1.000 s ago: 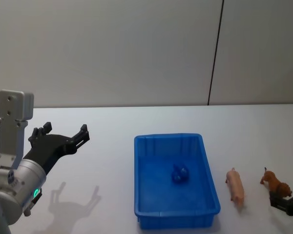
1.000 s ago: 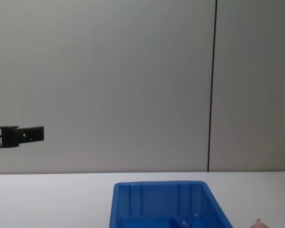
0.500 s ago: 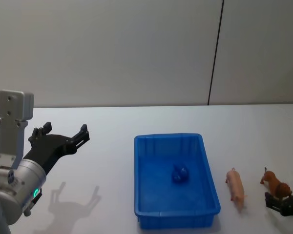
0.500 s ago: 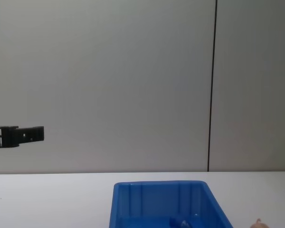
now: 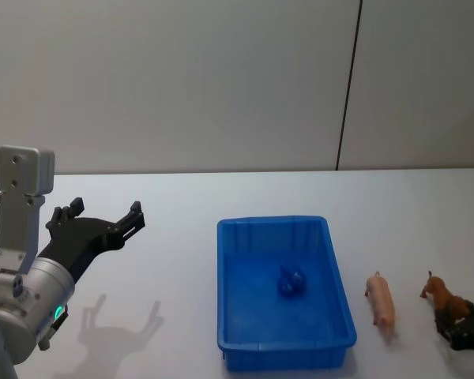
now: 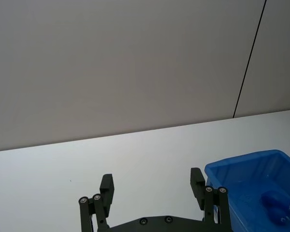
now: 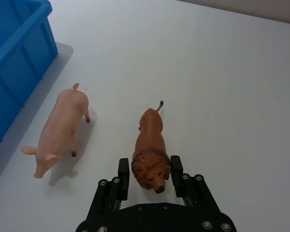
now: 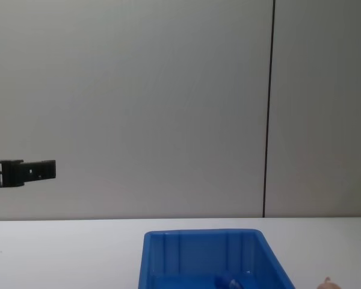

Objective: Pick up the two dolls from the table and place them into the box.

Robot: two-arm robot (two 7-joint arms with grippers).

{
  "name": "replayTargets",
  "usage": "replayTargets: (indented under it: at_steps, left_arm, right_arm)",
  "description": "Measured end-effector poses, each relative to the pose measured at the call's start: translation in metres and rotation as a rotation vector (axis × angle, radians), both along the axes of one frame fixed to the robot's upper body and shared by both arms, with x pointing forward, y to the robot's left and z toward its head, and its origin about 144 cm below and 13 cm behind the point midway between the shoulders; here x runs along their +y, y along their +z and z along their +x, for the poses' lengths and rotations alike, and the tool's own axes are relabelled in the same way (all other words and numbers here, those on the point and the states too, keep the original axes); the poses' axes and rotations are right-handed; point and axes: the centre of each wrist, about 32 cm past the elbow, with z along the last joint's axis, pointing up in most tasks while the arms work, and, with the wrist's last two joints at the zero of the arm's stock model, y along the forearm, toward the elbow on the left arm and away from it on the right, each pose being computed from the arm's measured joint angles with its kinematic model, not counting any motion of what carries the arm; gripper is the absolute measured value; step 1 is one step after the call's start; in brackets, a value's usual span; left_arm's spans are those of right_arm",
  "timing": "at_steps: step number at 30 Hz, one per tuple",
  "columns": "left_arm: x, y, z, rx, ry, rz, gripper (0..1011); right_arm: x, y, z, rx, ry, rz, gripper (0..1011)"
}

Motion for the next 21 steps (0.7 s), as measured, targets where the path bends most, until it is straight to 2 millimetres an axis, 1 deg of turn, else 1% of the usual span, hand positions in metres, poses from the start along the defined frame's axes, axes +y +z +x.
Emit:
replayTargets:
  at_steps: [2,3,4,5,15,21]
  left_arm:
    - [0.0,0.0,0.0,0.0,0.0,0.0,1001]
    - [0.0,0.0,0.0,0.0,0.0,0.0,1001]
    - [0.0,0.0,0.0,0.0,0.0,0.0,1001]
    - [0.0,0.0,0.0,0.0,0.0,0.0,1001]
    - [0.0,0.0,0.0,0.0,0.0,0.0,1001]
    - [0.0,0.0,0.0,0.0,0.0,0.0,1001]
  right_arm:
    - [0.0001,-0.0001,0.0002,0.0,0.0,0.0,466]
    - [0.0001,-0.0002,0.0003,0.001,0.0,0.0,466]
    - [0.0001,-0.0003,0.0006,0.001,0.0,0.0,433]
    - [0.0001,-0.0003,0.0007,0.001,0.0,0.0,426]
    - [0.0003,-0.0004,0.0014,-0.002,0.002,-0.003,426]
    - [0.0006,0.0022,0.0032,-0.044,0.009,-0.014,426]
